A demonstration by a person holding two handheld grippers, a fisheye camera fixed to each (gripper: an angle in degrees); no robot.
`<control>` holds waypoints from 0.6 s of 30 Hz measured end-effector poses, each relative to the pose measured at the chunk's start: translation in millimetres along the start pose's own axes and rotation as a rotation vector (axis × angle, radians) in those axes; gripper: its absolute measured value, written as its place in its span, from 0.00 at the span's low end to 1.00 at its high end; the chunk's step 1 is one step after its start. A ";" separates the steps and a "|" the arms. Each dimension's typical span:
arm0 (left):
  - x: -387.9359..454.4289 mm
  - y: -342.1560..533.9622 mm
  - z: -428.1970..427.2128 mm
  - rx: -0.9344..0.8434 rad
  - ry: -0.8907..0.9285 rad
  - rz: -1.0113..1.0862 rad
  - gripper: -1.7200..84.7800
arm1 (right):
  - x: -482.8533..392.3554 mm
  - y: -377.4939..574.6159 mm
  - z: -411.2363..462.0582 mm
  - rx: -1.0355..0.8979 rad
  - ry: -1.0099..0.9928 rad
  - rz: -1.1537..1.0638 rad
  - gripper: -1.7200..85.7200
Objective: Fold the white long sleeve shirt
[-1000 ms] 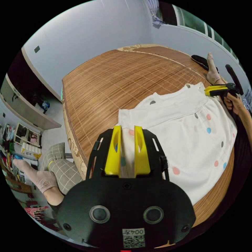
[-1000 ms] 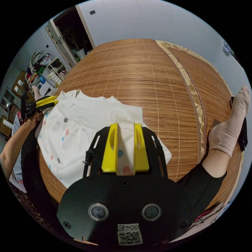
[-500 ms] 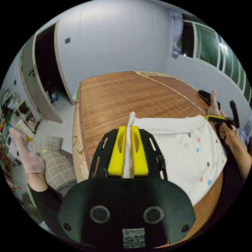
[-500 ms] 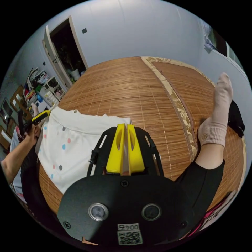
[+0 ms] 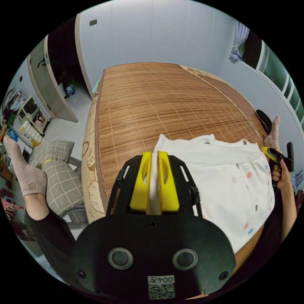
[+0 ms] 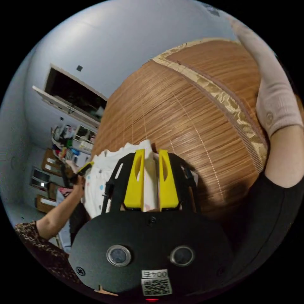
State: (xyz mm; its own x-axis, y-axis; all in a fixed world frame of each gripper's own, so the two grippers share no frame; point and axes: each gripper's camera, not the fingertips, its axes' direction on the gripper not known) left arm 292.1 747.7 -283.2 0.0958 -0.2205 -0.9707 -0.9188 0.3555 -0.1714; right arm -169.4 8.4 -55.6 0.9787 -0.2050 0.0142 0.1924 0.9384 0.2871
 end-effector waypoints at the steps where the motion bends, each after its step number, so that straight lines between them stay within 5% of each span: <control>1: -5.6 -0.9 1.6 -0.002 0.019 -0.009 0.05 | 6.4 -0.1 3.0 -0.020 -0.062 0.014 0.12; 7: -21.3 -4.2 6.6 -0.005 0.045 -0.021 0.05 | -9.9 1.0 23.8 -0.116 -0.002 -0.089 0.08; 12: -26.9 -6.2 8.7 -0.005 0.030 -0.011 0.05 | -48.5 10.0 16.8 -0.002 0.348 -0.258 0.07; 18: -40.7 -8.2 10.6 -0.010 0.051 -0.019 0.05 | -31.2 13.5 37.5 -0.064 0.298 -0.183 0.07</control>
State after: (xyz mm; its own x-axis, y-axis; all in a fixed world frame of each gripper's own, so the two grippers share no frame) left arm 299.8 763.4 -244.1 0.0944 -0.2731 -0.9573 -0.9207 0.3419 -0.1883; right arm -200.0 17.1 -16.2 0.9038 -0.2900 -0.3147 0.3614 0.9111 0.1981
